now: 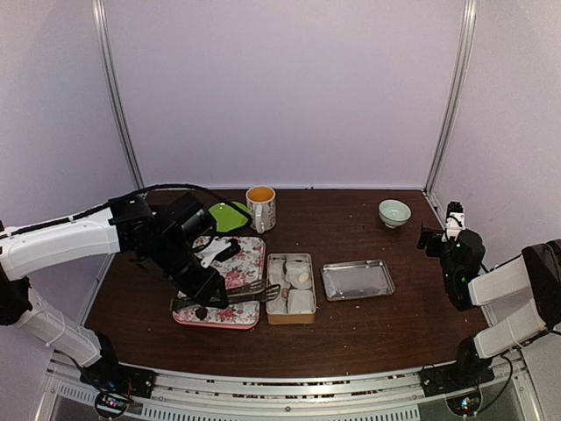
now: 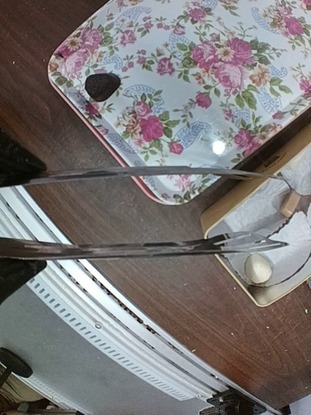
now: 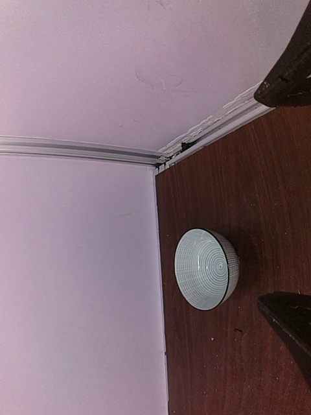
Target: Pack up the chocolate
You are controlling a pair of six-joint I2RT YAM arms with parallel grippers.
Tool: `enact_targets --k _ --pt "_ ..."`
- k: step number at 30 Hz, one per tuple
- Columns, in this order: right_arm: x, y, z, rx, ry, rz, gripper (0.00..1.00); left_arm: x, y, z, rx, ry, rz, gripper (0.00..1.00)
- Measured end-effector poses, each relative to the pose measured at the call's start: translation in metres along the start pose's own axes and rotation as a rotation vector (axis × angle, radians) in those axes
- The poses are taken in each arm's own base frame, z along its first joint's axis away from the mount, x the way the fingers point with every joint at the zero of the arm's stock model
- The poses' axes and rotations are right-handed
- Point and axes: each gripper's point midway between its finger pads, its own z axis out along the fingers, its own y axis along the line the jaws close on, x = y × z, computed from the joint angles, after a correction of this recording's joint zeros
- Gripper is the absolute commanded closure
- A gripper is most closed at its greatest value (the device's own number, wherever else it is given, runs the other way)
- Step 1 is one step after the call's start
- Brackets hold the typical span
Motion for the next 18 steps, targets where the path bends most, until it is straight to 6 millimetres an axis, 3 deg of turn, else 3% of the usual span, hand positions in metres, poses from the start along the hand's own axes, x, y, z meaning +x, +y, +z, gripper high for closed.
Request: enact_targets --k 6,18 --pt "0.0 0.0 0.0 0.0 0.0 0.0 0.0 -0.002 0.004 -0.003 -0.027 -0.019 0.001 0.6" --pt "0.0 0.0 0.0 0.0 0.0 0.0 0.0 -0.01 0.011 -0.031 -0.077 -0.14 0.004 0.61"
